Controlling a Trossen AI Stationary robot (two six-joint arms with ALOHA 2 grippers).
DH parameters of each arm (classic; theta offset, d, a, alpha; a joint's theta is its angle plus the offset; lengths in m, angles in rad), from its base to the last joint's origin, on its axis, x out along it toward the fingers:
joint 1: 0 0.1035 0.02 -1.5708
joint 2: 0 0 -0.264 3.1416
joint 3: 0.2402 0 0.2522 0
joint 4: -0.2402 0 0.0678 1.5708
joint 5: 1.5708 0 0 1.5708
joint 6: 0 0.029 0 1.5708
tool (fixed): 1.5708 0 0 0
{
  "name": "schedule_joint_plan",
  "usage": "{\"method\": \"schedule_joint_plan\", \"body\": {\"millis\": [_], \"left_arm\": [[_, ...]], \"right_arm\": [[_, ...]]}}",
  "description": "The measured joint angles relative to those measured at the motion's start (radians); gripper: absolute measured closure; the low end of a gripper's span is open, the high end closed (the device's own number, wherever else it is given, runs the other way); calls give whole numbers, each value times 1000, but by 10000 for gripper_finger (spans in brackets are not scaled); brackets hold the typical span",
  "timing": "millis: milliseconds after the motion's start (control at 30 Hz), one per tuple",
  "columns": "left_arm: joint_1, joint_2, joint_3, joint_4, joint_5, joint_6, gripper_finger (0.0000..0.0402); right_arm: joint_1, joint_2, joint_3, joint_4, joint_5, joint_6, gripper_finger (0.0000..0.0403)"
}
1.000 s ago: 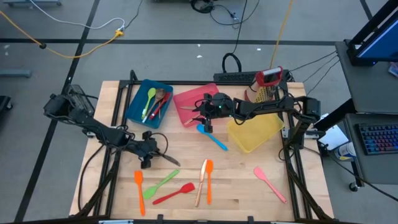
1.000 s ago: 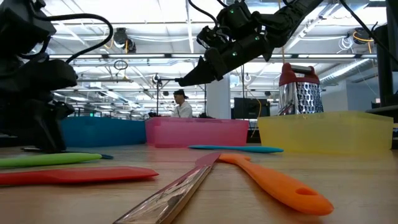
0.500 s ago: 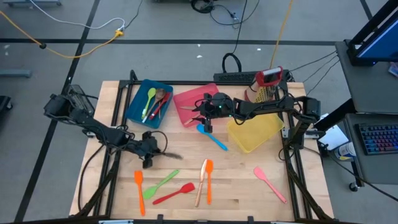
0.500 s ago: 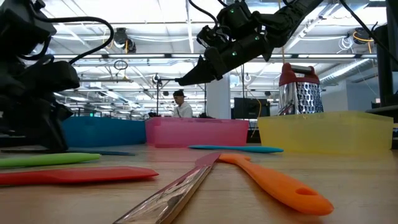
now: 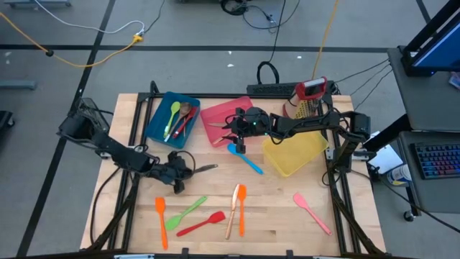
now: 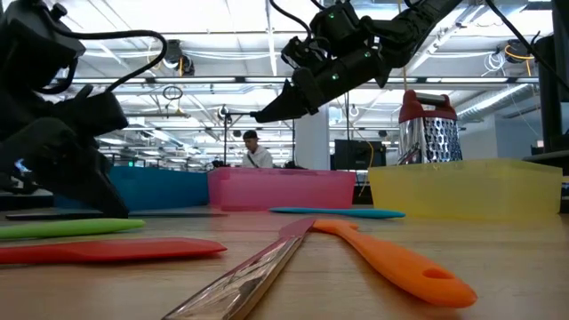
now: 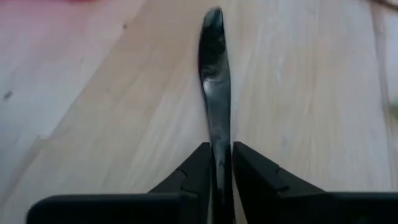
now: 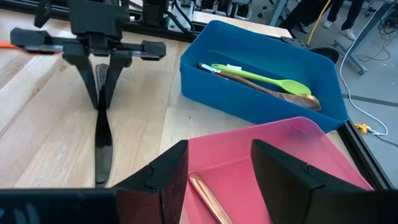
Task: Pick & Place Kitchen Items
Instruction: Adjust the black knife, then put the black knife into the pink bin
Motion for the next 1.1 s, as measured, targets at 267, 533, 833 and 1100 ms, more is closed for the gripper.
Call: {"method": "schedule_joint_plan", "body": {"millis": [267, 533, 833, 1100], "left_arm": [[-57, 177, 1, 170, -148, -38, 312], [-185, 253, 2, 170, -286, -173, 312], [-254, 310, 2, 165, -368, -281, 311], [-268, 326, 2, 169, -397, -304, 363]], "right_arm": [[0, 0, 0, 0, 0, 0, 234], [0, 0, 0, -1, 0, 0, 234], [0, 0, 0, -1, 0, 0, 234], [0, 0, 0, 0, 0, -1, 234]]}}
